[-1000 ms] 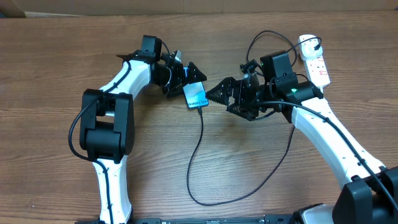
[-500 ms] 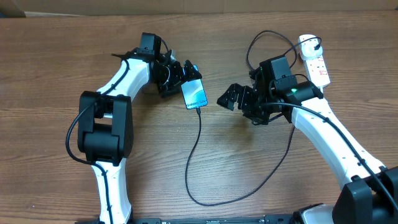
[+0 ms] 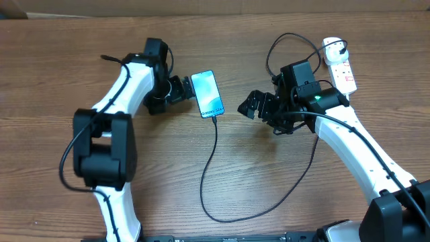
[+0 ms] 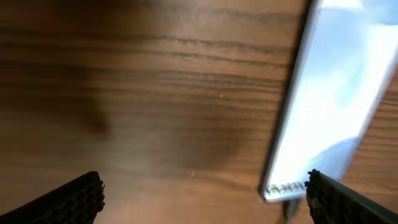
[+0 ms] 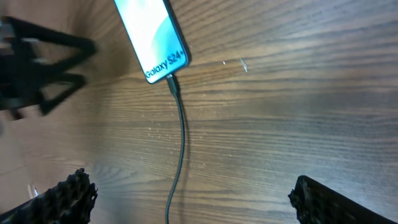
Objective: Plug charger to phone and switch on socket
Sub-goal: 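Open both grippers and pull them away from the phone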
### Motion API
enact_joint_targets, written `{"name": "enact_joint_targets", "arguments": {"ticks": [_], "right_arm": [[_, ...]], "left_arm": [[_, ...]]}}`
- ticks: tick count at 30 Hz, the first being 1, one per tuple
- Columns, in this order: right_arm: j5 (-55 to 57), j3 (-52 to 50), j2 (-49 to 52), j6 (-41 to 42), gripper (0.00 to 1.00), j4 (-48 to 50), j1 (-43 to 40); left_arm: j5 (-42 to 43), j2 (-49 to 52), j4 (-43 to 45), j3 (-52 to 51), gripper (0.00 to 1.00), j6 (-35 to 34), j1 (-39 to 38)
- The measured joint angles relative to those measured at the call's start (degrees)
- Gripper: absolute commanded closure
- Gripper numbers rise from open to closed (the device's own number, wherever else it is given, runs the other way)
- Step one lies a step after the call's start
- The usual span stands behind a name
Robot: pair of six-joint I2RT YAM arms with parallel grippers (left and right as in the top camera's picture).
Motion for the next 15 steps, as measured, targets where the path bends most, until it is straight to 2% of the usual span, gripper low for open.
{"name": "enact_joint_targets", "arguments": {"ticks": [15], "right_arm": [[0.17, 0.0, 0.0, -0.59, 0.0, -5.09, 0.0]], "left_arm": [[-3.67, -25.49, -14.82, 0.0, 0.0, 3.93, 9.31]]}}
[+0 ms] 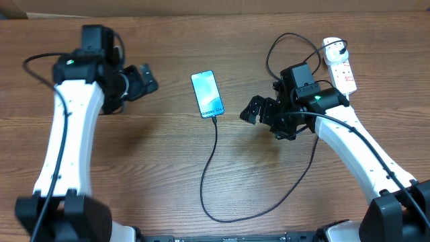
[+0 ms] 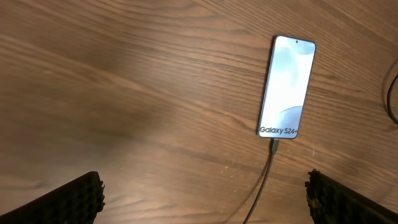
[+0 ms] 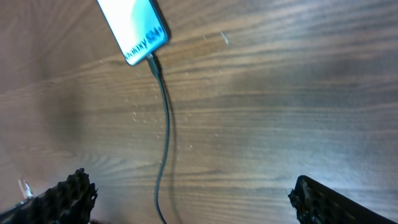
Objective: Plug charger to phone and switch on socket
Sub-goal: 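Open both grippers and pull them away from the phone, then move the right gripper to the white power strip's switch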
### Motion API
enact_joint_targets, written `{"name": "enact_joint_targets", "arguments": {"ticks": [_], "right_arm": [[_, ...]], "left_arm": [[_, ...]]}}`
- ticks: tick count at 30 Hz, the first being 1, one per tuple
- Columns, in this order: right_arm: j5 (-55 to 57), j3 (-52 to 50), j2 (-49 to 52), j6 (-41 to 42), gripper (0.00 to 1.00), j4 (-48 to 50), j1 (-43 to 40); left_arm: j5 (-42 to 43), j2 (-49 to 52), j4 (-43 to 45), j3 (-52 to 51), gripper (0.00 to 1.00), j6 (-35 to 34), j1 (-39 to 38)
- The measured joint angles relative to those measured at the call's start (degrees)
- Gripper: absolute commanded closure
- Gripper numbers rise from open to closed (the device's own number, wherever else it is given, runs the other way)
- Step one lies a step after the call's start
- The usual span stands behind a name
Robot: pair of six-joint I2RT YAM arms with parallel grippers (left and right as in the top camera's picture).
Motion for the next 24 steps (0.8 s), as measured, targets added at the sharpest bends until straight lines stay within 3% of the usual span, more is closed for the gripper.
{"name": "enact_joint_targets", "arguments": {"ticks": [6, 24], "right_arm": [[-0.02, 0.0, 0.0, -0.5, 0.0, -1.97, 0.0], [-0.24, 0.0, 0.0, -0.63, 0.0, -2.36, 0.0]], "left_arm": [[-2.97, -4.68, -2.64, 0.0, 0.0, 0.63, 0.57], [-4.22, -4.48, -1.33, 0.0, 0.0, 0.66, 0.57]]}}
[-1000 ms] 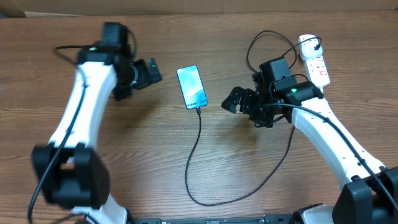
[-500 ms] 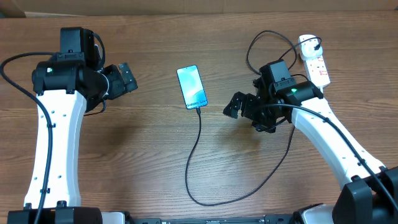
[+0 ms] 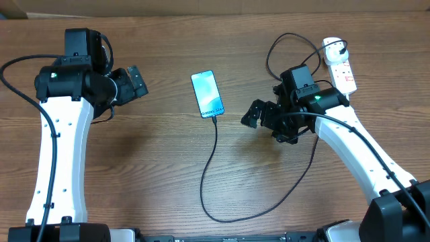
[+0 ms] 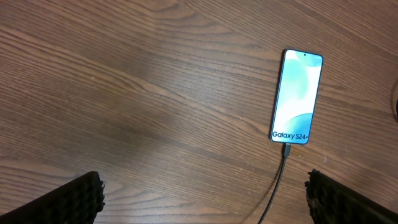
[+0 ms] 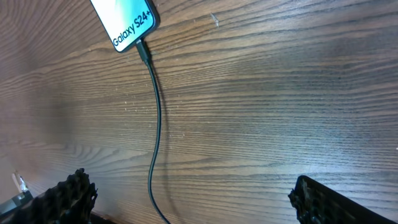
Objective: Plug charger to phone and switch on socket
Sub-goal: 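Move the right gripper to the white power strip's switch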
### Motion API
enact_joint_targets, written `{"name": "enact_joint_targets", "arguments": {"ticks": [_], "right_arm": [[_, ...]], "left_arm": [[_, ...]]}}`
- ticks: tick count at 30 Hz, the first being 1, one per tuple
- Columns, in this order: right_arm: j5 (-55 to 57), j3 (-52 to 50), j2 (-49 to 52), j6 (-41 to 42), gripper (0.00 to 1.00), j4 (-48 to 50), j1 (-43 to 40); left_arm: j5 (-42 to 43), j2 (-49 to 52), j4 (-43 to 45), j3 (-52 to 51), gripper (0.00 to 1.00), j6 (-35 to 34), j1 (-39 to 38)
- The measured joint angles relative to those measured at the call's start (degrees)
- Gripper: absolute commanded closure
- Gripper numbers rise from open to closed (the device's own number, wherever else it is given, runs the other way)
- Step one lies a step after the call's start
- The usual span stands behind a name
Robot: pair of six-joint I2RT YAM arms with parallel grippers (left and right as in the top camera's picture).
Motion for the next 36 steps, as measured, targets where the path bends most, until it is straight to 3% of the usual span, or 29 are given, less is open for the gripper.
{"name": "enact_joint_targets", "arguments": {"ticks": [19, 29, 36], "right_arm": [[0.0, 4.2, 0.04, -1.31, 0.0, -4.33, -2.54], [1.01, 20.83, 0.07, -6.86, 0.0, -11.87, -12.37], [2.4, 22.71, 0.07, -7.56, 0.0, -11.47, -23.17]], "left_arm": [[-0.02, 0.0, 0.07, 0.0, 0.0, 0.0, 0.0], [-0.22, 0.0, 0.11, 0.0, 0.0, 0.0, 0.0], [-0.24, 0.0, 0.11, 0.0, 0.0, 0.0, 0.0]]}}
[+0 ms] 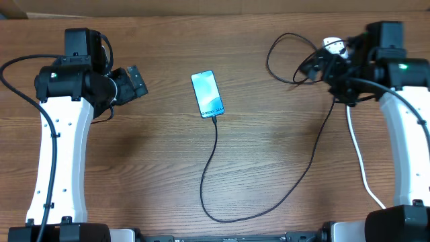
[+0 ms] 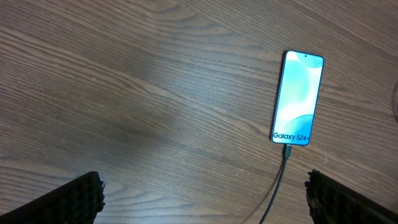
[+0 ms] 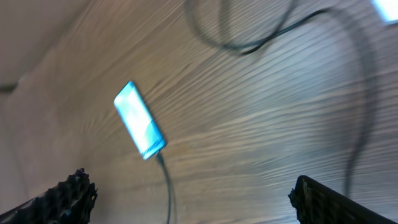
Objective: Plug charger to phone and switch on socket
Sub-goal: 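Move the right gripper to the white power strip's switch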
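Observation:
The phone [image 1: 207,94] lies screen-up and lit in the middle of the table, also seen in the left wrist view [image 2: 298,97] and the right wrist view [image 3: 140,120]. A black charger cable [image 1: 213,168] is plugged into its lower end, loops toward the front edge and runs up to the back right. Only a small part of the white socket strip [image 1: 330,43] shows there, under my right arm. My right gripper [image 1: 314,66] hovers open just left of it, with nothing between its fingers. Far left of the phone, my left gripper [image 1: 136,83] hangs open and empty.
The wood-grain table [image 1: 154,175] carries a loose coil of black cable [image 1: 285,57] at the back, left of the socket. A white cord [image 1: 356,154] runs from the strip toward the front right. Brown cardboard [image 1: 201,7] lines the far edge.
My right arm has moved from just right of the phone to the back right, over the socket strip, still open. The left arm, phone and cable have not changed.
My left gripper stood open right against the phone's left edge, with the cable plugged in and the right gripper open nearby. Then the left gripper was far to the left and stayed there. The right gripper stayed near the phone and now hangs at the socket strip.

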### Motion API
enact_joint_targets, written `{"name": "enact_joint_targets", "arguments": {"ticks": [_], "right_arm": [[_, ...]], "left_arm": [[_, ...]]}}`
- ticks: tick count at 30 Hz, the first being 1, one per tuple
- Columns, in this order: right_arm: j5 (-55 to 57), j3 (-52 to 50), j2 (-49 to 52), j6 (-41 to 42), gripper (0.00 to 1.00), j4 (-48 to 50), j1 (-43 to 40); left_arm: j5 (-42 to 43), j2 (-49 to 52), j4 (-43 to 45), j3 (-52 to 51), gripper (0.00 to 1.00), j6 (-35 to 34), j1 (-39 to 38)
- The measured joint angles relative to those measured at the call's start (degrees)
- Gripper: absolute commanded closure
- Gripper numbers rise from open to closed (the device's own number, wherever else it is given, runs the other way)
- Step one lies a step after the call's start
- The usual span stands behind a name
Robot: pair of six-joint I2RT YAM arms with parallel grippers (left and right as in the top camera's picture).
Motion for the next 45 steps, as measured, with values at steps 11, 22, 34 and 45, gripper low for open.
{"name": "enact_joint_targets", "arguments": {"ticks": [11, 22, 34, 45], "right_arm": [[9.75, 0.0, 0.0, -0.37, 0.0, 2.36, -4.37], [24.92, 0.0, 0.59, 3.8, 0.0, 13.22, -5.05], [29.38, 0.0, 13.64, 6.36, 0.0, 21.24, -8.33], [24.55, 0.0, 17.38, 4.52, 0.0, 28.96, -16.15]], "left_arm": [[0.02, 0.0, 0.0, 0.0, 0.0, 0.0, 0.0], [0.0, 0.02, 0.0, 0.0, 0.0, 0.0, 0.0], [-0.11, 0.04, 0.0, 0.0, 0.0, 0.0, 0.0], [-0.15, 0.04, 0.0, 0.0, 0.0, 0.0, 0.0]]}}
